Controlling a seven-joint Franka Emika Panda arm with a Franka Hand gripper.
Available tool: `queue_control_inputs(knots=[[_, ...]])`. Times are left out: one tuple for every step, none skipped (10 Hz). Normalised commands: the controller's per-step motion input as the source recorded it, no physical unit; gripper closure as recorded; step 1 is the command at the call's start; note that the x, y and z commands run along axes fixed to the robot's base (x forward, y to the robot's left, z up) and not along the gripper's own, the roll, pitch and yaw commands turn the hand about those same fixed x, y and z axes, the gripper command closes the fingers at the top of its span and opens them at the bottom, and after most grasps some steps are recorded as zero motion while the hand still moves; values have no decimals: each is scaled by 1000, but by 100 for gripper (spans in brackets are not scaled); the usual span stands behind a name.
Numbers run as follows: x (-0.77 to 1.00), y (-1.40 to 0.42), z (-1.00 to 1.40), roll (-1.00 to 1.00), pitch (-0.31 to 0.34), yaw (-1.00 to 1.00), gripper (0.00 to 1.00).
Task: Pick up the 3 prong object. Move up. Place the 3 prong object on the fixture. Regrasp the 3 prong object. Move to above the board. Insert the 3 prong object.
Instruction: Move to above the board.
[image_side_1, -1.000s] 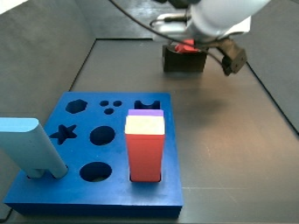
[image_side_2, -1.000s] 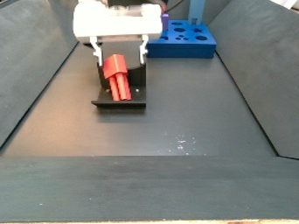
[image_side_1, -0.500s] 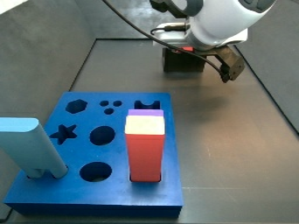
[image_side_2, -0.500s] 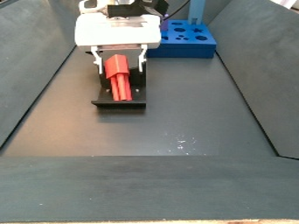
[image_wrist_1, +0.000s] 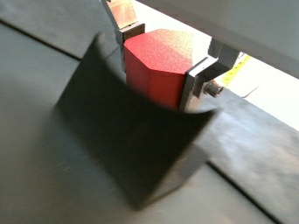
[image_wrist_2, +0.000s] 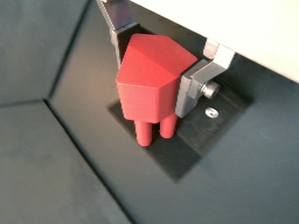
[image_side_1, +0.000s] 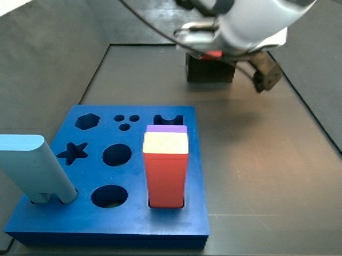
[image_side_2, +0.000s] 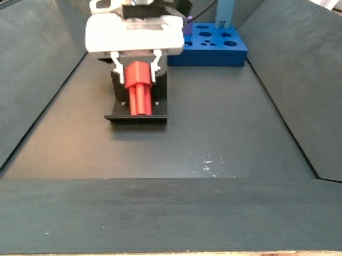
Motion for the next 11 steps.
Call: queue_control_inputs(knots=[[268,-25,1000,-234,177,-153,100],[255,-24,1000,-202,203,-88,100],[250,-24,1000,-150,221,-13,100],[243,-24,1000,-97,240,48,100],[241,-26,1000,-72,241,74,100],[233,-29,1000,-35,230,116,100],[231,-31,1000,-25,213,142,100],[226,-32,1000,-20,191,159,100],[215,-33,1000,-22,162,168,100],[200,-33,1000,-28,119,172,100],[188,-35,1000,-31,97,168,100]])
